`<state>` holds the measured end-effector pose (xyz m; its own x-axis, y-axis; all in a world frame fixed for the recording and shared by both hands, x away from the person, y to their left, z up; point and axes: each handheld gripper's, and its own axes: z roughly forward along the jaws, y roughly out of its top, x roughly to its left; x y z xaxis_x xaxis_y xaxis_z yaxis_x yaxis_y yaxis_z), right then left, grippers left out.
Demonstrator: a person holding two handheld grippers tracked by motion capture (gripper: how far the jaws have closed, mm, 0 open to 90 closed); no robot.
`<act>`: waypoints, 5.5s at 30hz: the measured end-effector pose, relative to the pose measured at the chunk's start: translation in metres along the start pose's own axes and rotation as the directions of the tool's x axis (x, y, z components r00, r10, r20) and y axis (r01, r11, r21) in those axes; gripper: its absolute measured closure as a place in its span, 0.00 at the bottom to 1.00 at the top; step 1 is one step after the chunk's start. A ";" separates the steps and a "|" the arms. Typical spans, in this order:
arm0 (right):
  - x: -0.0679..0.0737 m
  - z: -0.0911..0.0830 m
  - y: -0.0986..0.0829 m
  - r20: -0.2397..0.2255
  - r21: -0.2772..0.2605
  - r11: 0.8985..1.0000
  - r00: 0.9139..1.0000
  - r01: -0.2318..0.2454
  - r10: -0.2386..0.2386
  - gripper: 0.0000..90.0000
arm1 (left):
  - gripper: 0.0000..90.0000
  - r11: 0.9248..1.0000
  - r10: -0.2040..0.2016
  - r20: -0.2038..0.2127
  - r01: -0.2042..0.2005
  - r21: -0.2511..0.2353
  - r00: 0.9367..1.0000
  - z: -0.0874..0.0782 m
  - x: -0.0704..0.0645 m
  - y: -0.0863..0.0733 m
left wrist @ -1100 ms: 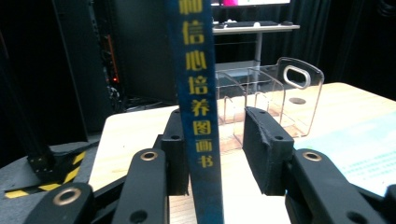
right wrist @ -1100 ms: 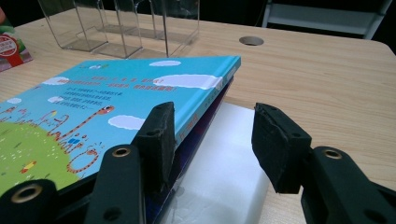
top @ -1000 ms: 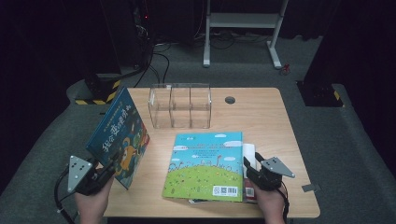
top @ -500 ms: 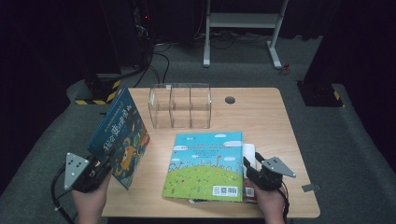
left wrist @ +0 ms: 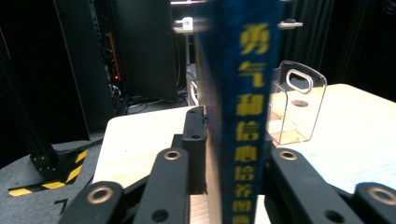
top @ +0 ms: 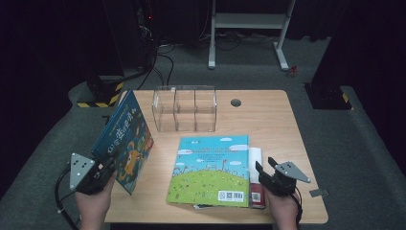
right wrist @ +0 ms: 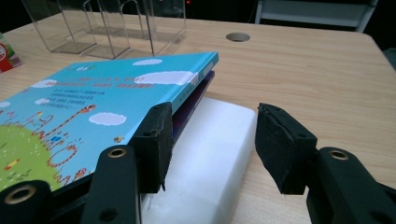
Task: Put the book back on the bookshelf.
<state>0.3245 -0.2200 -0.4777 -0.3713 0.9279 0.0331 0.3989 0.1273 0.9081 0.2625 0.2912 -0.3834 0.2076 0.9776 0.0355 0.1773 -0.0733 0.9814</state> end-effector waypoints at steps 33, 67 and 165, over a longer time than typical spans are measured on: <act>-0.012 -0.001 -0.004 -0.027 -0.019 1.000 1.000 -0.008 0.008 0.58 | 0.93 0.999 -0.045 -0.003 0.045 0.014 0.999 0.016 -0.018 0.030; -0.007 -0.004 -0.005 -0.043 -0.037 0.999 0.999 0.011 -0.013 0.59 | 0.93 0.992 -0.128 0.058 0.129 -0.002 0.990 0.076 -0.018 0.067; -0.002 -0.002 -0.008 -0.068 -0.028 0.999 0.997 0.021 -0.023 0.60 | 0.91 0.993 -0.114 -0.038 0.114 -0.004 0.993 0.168 -0.041 0.045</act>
<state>0.3205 -0.2238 -0.4842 -0.4371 0.8985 0.0404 0.3673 0.1373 0.9199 0.4241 0.2150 -0.3723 0.1494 0.9863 -0.0698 0.1960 0.0397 0.9798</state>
